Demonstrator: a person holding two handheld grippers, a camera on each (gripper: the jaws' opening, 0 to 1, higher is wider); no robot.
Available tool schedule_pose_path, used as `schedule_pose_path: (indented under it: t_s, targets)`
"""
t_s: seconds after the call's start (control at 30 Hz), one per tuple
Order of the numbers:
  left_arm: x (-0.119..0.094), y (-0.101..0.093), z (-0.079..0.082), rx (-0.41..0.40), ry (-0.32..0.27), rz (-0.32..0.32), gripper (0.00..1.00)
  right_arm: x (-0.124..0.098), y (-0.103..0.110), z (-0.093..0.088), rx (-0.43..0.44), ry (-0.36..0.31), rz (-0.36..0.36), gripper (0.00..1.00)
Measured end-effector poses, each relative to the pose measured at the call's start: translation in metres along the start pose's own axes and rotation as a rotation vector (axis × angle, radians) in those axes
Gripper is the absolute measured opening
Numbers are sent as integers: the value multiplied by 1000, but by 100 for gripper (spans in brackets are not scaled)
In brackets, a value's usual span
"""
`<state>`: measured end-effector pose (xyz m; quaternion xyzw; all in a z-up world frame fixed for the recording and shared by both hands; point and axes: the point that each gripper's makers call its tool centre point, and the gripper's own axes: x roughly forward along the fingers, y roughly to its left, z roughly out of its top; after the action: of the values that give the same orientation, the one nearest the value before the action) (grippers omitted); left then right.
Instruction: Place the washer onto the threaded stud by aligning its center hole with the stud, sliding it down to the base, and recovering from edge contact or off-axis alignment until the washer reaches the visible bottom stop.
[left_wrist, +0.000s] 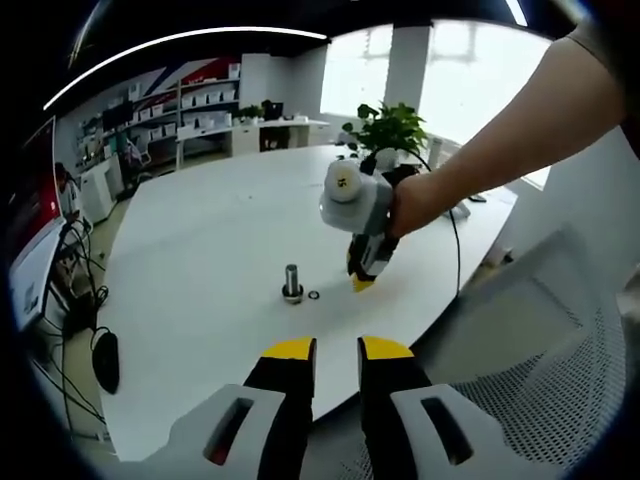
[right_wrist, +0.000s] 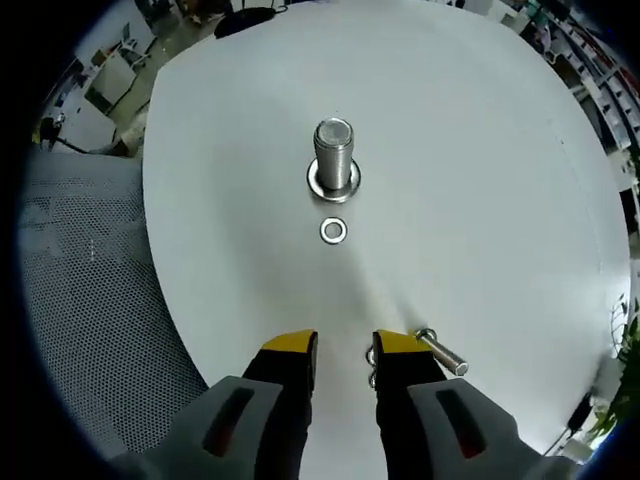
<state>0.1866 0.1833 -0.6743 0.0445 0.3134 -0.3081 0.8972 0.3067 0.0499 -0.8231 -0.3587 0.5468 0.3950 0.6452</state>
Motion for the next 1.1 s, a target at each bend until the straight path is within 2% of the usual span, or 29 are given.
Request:
schedule_pose_path:
  t_s: [0.27, 0.6, 1.1]
  targets:
    - [0, -1, 2, -1, -6, -4, 15, 3, 2, 15, 28, -40, 9, 27]
    - [1, 0, 0, 2, -2, 0, 15, 8, 2, 42, 51, -118, 4, 28]
    - [2, -3, -3, 8, 22, -14, 14, 22, -1, 53, 34, -139, 2, 26]
